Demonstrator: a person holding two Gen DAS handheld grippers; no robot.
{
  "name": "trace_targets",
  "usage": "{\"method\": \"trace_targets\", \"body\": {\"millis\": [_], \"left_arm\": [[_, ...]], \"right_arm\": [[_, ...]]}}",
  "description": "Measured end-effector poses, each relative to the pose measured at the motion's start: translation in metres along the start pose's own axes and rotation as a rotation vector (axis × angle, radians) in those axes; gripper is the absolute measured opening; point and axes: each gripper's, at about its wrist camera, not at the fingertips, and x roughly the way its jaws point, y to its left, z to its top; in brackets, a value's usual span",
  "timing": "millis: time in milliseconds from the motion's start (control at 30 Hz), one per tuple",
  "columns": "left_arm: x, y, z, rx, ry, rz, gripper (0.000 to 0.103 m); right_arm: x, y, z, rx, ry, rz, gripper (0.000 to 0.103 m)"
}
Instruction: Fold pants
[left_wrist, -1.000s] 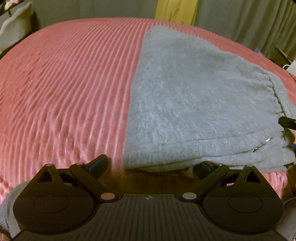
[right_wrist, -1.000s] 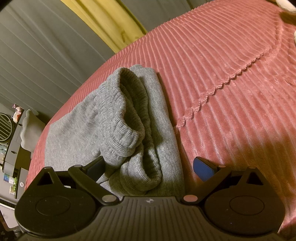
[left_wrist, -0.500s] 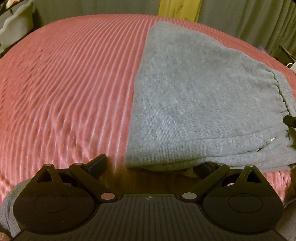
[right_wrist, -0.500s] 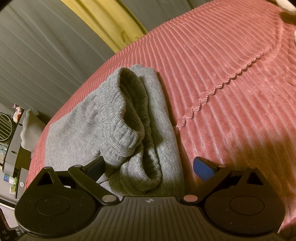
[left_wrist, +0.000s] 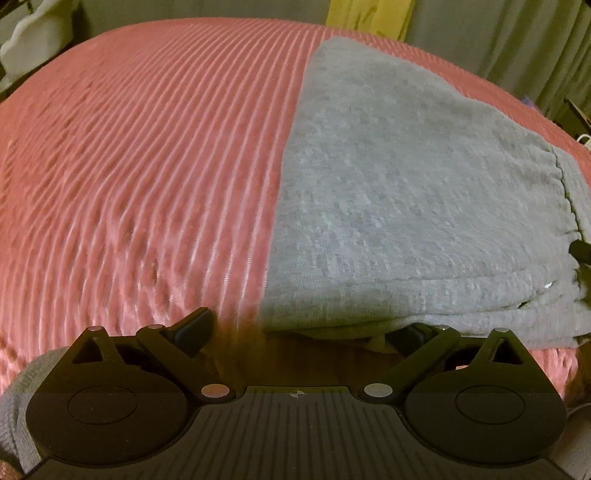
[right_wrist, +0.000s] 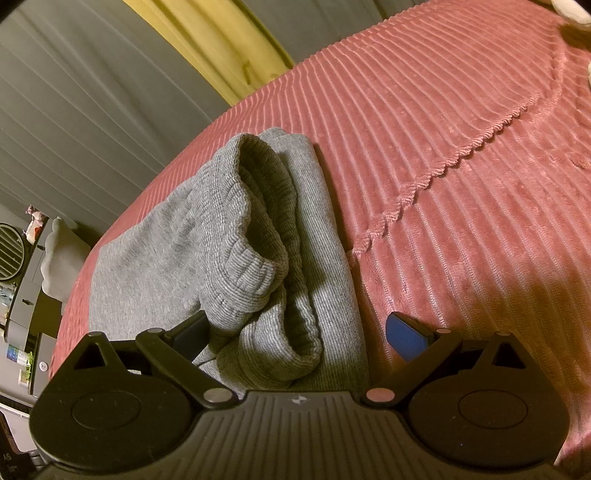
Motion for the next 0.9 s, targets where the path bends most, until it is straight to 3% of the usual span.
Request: {"method": "trace_targets", "body": {"millis": [133, 233, 333, 467, 667, 800, 900], "left_arm": [[-0.006, 0.016, 0.001, -0.048, -0.007, 0.014, 0.102], [-0.013, 0.030, 0.003, -0.075, -0.011, 0.105, 0.102], [-0.026, 0.042, 0.003, -0.103, -0.029, 0.045, 0.101], [-0.046, 0.038, 0.013, -0.049, -0.094, 0.022, 0.101], [-0.069, 0.043, 0.023, -0.026, -0.120, -0.016, 0.101], [-0.092, 0.059, 0.027, -0.090, -0.218, -0.011, 0.101], [-0.092, 0.080, 0.036, -0.153, -0.254, -0.094, 0.101]], "right_arm": [[0.000, 0.000, 0.000, 0.001, -0.002, -0.001, 0.099], [0.001, 0.000, 0.000, 0.001, -0.001, -0.001, 0.099], [0.002, 0.002, 0.001, -0.004, 0.002, -0.005, 0.099], [0.007, 0.008, 0.004, -0.036, 0.008, -0.010, 0.099], [0.019, 0.006, 0.021, -0.036, 0.062, 0.034, 0.099], [0.026, 0.004, 0.032, -0.031, 0.093, 0.056, 0.099], [0.033, 0.006, 0.038, -0.037, 0.108, 0.054, 0.099]]}}
